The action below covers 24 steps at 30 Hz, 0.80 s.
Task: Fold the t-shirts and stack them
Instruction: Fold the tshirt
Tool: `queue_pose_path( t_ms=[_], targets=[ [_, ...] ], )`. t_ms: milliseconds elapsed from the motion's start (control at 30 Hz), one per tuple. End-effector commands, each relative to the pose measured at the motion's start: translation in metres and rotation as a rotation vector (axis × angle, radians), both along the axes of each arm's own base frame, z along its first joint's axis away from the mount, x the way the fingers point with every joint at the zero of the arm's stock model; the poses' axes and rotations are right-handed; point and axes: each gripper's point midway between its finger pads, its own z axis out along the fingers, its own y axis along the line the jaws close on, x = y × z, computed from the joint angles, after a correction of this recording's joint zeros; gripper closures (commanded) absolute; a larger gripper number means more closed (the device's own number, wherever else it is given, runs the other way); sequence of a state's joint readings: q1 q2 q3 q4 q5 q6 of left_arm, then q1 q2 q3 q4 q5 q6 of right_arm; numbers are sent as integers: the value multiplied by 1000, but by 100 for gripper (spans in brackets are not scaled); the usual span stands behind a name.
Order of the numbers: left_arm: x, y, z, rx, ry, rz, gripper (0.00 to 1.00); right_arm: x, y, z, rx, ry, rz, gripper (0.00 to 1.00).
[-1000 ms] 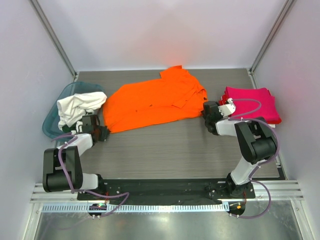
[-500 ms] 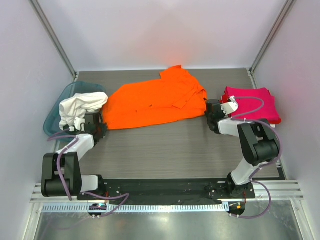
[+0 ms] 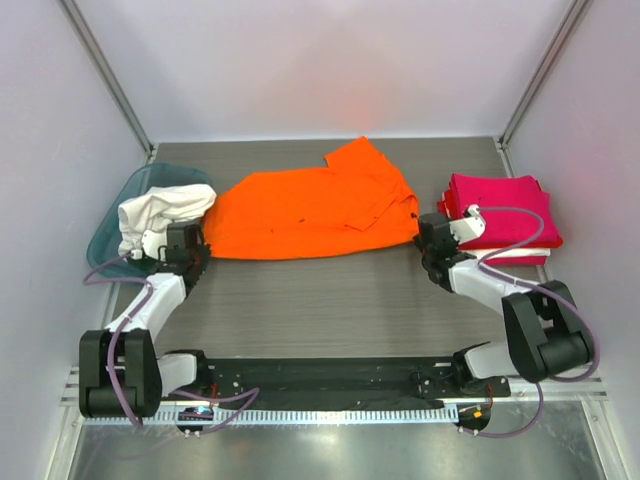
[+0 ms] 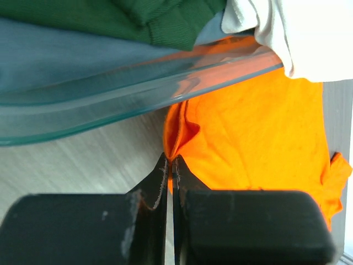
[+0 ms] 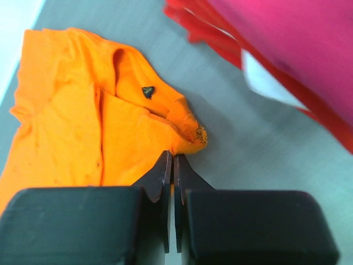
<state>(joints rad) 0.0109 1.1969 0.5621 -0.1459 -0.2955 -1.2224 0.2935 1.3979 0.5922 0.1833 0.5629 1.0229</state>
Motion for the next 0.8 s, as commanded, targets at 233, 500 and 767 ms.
queue_pose_path(
  t_ms=[233, 500, 767],
  targets=[
    [-30, 2, 1, 14, 77, -37, 100, -75, -22, -6, -13, 80, -78, 99],
    [-18, 2, 41, 32, 99, -72, 100, -52, -10, 40, -36, 54, -55, 99],
    [-21, 17, 87, 2, 23, -43, 100, -42, -6, 110, 3, -117, -28, 99]
  ],
)
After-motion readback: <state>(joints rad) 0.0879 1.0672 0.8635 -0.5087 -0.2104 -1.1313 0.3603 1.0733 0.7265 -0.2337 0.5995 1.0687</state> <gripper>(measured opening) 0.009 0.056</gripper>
